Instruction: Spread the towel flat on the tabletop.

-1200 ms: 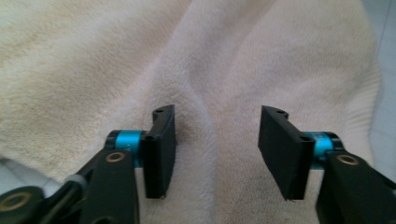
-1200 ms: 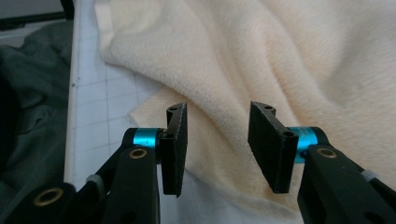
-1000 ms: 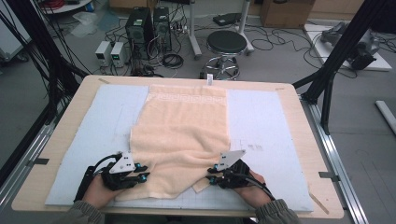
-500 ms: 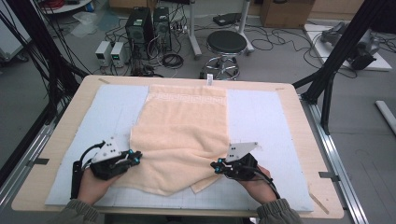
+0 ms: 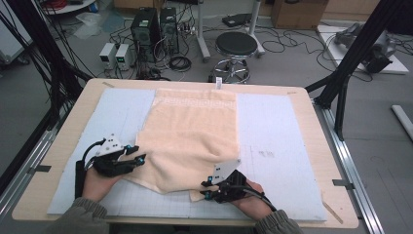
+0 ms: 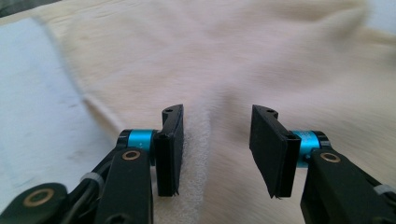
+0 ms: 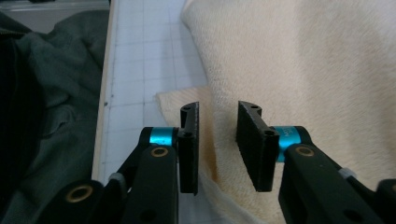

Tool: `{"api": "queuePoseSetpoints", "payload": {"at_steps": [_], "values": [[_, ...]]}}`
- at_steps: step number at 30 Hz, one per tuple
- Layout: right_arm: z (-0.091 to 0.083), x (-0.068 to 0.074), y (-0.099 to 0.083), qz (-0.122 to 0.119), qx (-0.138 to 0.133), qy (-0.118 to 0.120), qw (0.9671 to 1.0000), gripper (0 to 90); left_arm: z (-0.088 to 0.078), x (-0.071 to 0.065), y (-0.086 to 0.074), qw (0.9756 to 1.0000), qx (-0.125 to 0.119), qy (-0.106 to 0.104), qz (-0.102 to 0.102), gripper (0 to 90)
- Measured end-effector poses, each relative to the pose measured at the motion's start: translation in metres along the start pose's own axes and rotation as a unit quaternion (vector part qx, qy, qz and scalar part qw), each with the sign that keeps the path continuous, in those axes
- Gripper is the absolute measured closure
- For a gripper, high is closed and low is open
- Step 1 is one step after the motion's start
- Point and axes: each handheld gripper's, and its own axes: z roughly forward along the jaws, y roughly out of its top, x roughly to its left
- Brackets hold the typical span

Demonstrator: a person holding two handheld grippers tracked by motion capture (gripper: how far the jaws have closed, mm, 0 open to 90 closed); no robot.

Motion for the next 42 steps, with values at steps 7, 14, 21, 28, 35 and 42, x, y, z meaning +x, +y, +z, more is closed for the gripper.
{"api": "queuePoseSetpoints", "payload": {"at_steps": [7, 14, 21, 28, 35, 42], "values": [[0.0, 0.0, -0.008, 0.024, 0.009, -0.002, 0.9997, 61.8, 0.005, -0.011, -0.02, 0.9956, 0.058, -0.053, 0.05, 55.0], [-0.011, 0.018, -0.005, -0.009, -0.018, 0.005, 0.9998, 66.2, 0.002, -0.013, -0.014, 0.9977, 0.039, -0.005, 0.056, 57.4], [-0.001, 0.01, -0.01, 0.015, 0.001, 0.01, 0.9998, 69.1, -0.013, -0.015, -0.011, 0.9985, -0.011, -0.015, 0.052, 56.4], [0.009, -0.002, -0.012, 0.045, 0.006, 0.018, 0.9988, 73.2, 0.002, -0.015, -0.019, 0.9962, 0.046, -0.04, 0.062, 55.4], [0.008, -0.005, -0.012, 0.038, 0.009, 0.02, 0.9991, 86.0, 0.008, -0.014, -0.023, 0.9956, 0.063, -0.016, 0.067, 75.8], [-0.009, -0.002, -0.014, 0.037, -0.008, 0.047, 0.9982, 87.0, -0.006, -0.015, -0.016, 0.9972, 0.051, -0.008, 0.054, 85.0]]}}
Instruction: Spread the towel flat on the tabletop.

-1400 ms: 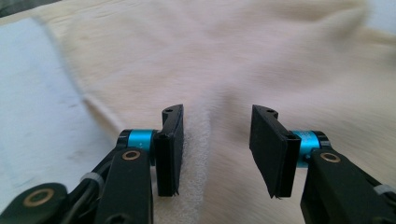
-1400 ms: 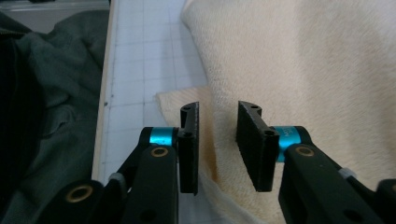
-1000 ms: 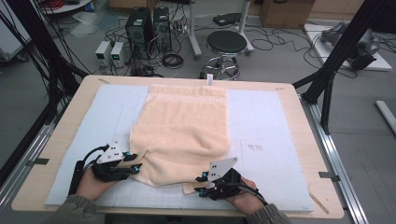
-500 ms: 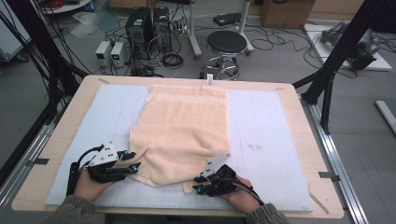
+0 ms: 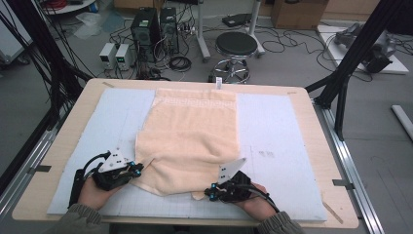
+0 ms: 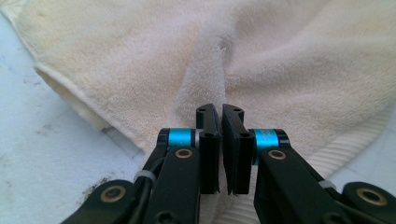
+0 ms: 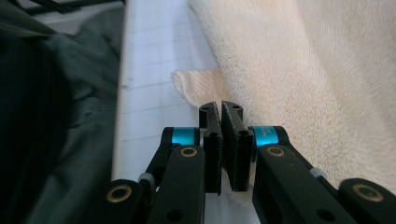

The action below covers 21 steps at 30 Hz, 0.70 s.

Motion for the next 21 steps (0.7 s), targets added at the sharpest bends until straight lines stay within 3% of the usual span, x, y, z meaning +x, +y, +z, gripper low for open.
{"api": "queuePoseSetpoints", "payload": {"at_steps": [9, 15, 21], "values": [[-0.05, 0.017, -0.015, -0.009, -0.029, -0.005, 0.9995, 87.1, -0.031, -0.018, 0.004, 0.9991, -0.04, -0.012, -0.007, 85.5], [-0.082, 0.032, -0.025, -0.014, -0.04, 0.02, 0.9989, 84.7, -0.041, -0.03, 0.013, 0.9981, -0.057, -0.02, 0.001, 85.0], [-0.092, 0.021, -0.023, 0.003, -0.072, -0.005, 0.9974, 67.4, -0.03, -0.024, 0.011, 0.9979, -0.055, -0.035, -0.008, 64.3]]}}
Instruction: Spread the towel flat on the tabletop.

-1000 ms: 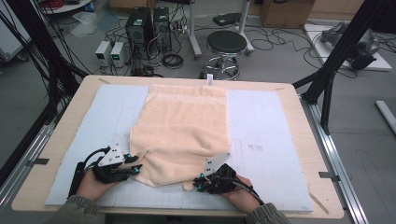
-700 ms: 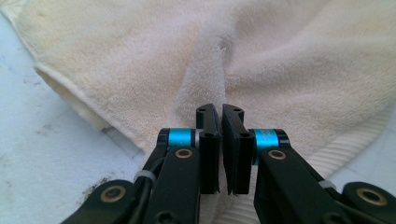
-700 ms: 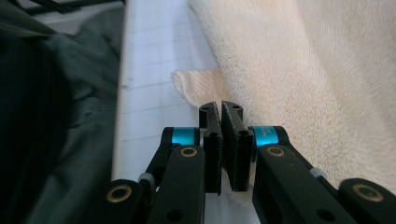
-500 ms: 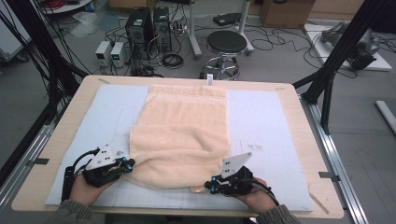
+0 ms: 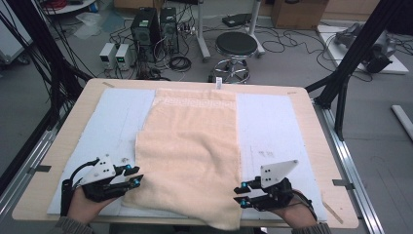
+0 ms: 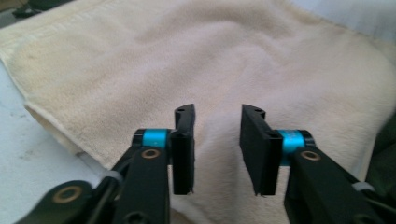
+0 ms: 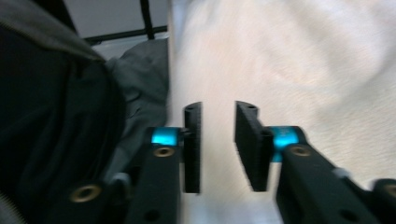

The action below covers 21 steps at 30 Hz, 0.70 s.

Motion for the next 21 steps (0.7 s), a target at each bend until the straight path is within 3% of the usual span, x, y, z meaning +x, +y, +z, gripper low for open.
{"api": "queuePoseSetpoints", "payload": {"at_steps": [2, 4, 9, 11, 13, 17, 21], "values": [[0.007, -0.008, 0.001, 0.008, 0.005, -0.009, 0.9999, 64.9, 0.01, 0.005, -0.003, 0.9999, 0.009, -0.014, -0.001, 59.4], [0.021, -0.02, 0.001, 0.01, 0.027, -0.033, 0.999, 61.7, 0.022, 0.009, -0.006, 0.9993, 0.028, -0.022, 0.008, 54.3], [0.057, -0.05, -0.003, 0.025, 0.074, -0.047, 0.9958, 57.3, 0.047, 0.017, -0.01, 0.9957, 0.079, -0.042, 0.023, 49.9], [0.067, -0.056, -0.005, 0.025, 0.095, -0.052, 0.9938, 59.3, 0.055, 0.017, -0.014, 0.9933, 0.098, -0.056, 0.025, 57.9], [0.075, -0.059, -0.006, 0.021, 0.112, -0.059, 0.9917, 65.1, 0.055, 0.017, -0.016, 0.9935, 0.094, -0.06, 0.025, 66.5], [0.075, -0.062, -0.009, 0.035, 0.097, -0.049, 0.9934, 82.0, 0.051, 0.014, -0.014, 0.9928, 0.101, -0.058, 0.03, 77.5], [0.069, -0.056, -0.006, 0.021, 0.091, -0.042, 0.9947, 85.1, 0.039, 0.008, -0.013, 0.9941, 0.089, -0.058, 0.022, 80.5]]}}
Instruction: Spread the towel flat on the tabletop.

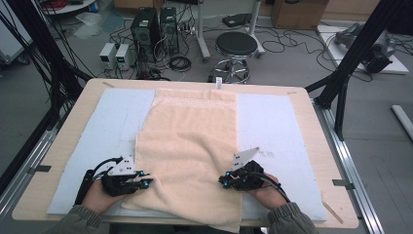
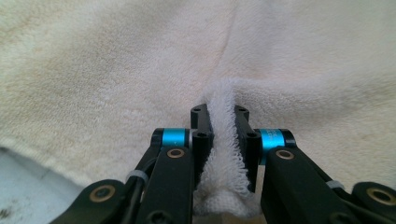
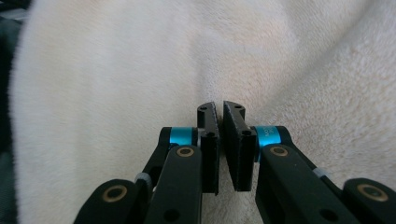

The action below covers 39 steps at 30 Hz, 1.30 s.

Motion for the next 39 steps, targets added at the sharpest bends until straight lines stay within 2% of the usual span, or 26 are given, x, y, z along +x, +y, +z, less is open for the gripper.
{"api": "queuePoseSetpoints", "payload": {"at_steps": [4, 9, 12, 14, 16, 18, 20, 24, 27, 30, 32, 33, 37, 38, 39], "values": [[-0.015, 0.012, 0.0, -0.008, -0.016, 0.004, 0.9998, 85.0, -0.023, -0.016, -0.001, 0.9997, -0.022, -0.005, 0.004, 81.3], [-0.03, 0.038, 0.002, -0.035, -0.021, 0.013, 0.9991, 85.0, -0.048, -0.043, 0.001, 0.9993, -0.029, -0.013, 0.017, 81.4], [-0.038, 0.055, 0.005, -0.05, -0.029, 0.027, 0.998, 84.7, -0.065, -0.057, 0.004, 0.9987, -0.038, -0.023, 0.023, 81.4], [-0.044, 0.062, 0.007, -0.06, -0.037, 0.04, 0.9967, 80.5, -0.074, -0.065, 0.006, 0.9981, -0.044, -0.032, 0.03, 80.5], [-0.05, 0.064, 0.007, -0.058, -0.048, 0.041, 0.9963, 74.8, -0.078, -0.067, 0.006, 0.9979, -0.052, -0.03, 0.026, 73.6], [-0.052, 0.06, 0.008, -0.05, -0.053, 0.031, 0.9969, 69.4, -0.077, -0.063, 0.006, 0.9978, -0.055, -0.025, 0.028, 66.3], [-0.051, 0.052, 0.011, -0.042, -0.054, 0.014, 0.9976, 65.0, -0.073, -0.055, 0.004, 0.9978, -0.063, -0.012, 0.017, 59.6], [-0.041, 0.031, 0.015, -0.033, -0.046, -0.018, 0.9982, 59.7, -0.06, -0.036, 0.003, 0.9968, -0.079, 0.008, 0.006, 52.0], [-0.03, 0.014, 0.016, -0.018, -0.041, -0.034, 0.9984, 57.2, -0.044, -0.02, 0.003, 0.9967, -0.079, 0.018, 0.0, 49.5], [-0.018, 0.003, 0.016, -0.009, -0.029, -0.039, 0.9988, 55.3, -0.026, -0.009, 0.004, 0.9977, -0.064, 0.023, 0.001, 48.5], [-0.011, -0.004, 0.015, -0.005, -0.017, -0.045, 0.9988, 55.1, -0.012, -0.001, 0.004, 0.9987, -0.044, 0.026, 0.003, 48.2], [-0.008, -0.006, 0.013, 0.002, -0.014, -0.039, 0.9991, 55.2, -0.008, 0.001, 0.004, 0.9989, -0.039, 0.026, 0.002, 48.2], [0.001, -0.007, 0.007, 0.001, 0.001, -0.034, 0.9994, 56.8, 0.01, 0.006, 0.002, 0.9999, -0.005, 0.011, 0.004, 49.4], [0.001, -0.007, 0.006, 0.001, 0.002, -0.031, 0.9995, 57.5, 0.014, 0.006, 0.0, 0.9999, 0.012, 0.008, 0.006, 51.4], [0.002, -0.006, 0.006, 0.004, 0.008, -0.031, 0.9995, 58.9, 0.016, 0.006, -0.001, 0.9999, 0.006, 0.004, 0.007, 54.4]]}}
